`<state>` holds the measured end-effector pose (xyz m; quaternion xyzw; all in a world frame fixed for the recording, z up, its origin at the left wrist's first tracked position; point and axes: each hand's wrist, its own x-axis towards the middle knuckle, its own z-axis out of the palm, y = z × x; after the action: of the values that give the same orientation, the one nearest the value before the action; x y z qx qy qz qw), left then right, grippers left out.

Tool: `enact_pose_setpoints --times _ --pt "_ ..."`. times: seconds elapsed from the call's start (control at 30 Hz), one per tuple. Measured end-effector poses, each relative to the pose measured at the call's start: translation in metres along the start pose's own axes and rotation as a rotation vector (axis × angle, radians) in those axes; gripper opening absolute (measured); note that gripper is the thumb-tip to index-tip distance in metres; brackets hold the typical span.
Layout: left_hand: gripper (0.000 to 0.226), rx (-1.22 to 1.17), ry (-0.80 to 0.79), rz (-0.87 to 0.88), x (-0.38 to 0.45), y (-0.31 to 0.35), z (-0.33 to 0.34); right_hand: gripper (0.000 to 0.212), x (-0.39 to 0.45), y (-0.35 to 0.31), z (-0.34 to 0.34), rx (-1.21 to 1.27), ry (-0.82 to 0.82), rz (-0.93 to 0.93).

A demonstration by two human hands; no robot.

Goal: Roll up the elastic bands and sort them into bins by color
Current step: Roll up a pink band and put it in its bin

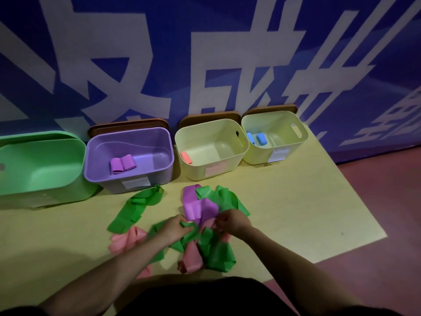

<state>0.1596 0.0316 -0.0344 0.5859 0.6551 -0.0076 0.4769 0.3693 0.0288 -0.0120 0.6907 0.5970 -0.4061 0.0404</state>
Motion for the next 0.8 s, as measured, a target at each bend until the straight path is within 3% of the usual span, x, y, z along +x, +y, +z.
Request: enact_pose_setpoints --times 0.07,0.2,0.33,0.5,0.63,0.7,0.8 --pt "0.007 -0.061 0.001 0.005 0.004 -0.003 0.002 0.022 0.002 -0.002 -0.009 0.028 0.044 -0.049" --pt "0.022 -0.198 0.055 0.015 0.007 -0.009 -0.009 0.021 0.008 -0.009 -0.027 0.242 0.153 -0.124" --pt "0.028 -0.28 0.118 0.012 0.007 -0.011 -0.027 0.025 0.009 -0.019 -0.042 0.612 0.142 -0.189" --pt "0.019 -0.358 0.23 -0.013 0.002 -0.016 -0.048 0.026 0.001 -0.053 -0.07 0.964 0.126 -0.203" --pt "0.015 -0.328 0.195 -0.067 -0.003 -0.018 -0.052 0.025 -0.012 -0.078 -0.099 1.246 0.019 -0.315" --pt "0.017 -0.289 0.146 -0.082 -0.008 -0.016 -0.05 0.032 -0.018 -0.089 -0.11 1.29 -0.007 -0.375" --pt "0.016 -0.218 0.072 -0.041 -0.019 0.001 -0.055 0.034 -0.024 -0.103 -0.118 1.115 0.017 -0.4"
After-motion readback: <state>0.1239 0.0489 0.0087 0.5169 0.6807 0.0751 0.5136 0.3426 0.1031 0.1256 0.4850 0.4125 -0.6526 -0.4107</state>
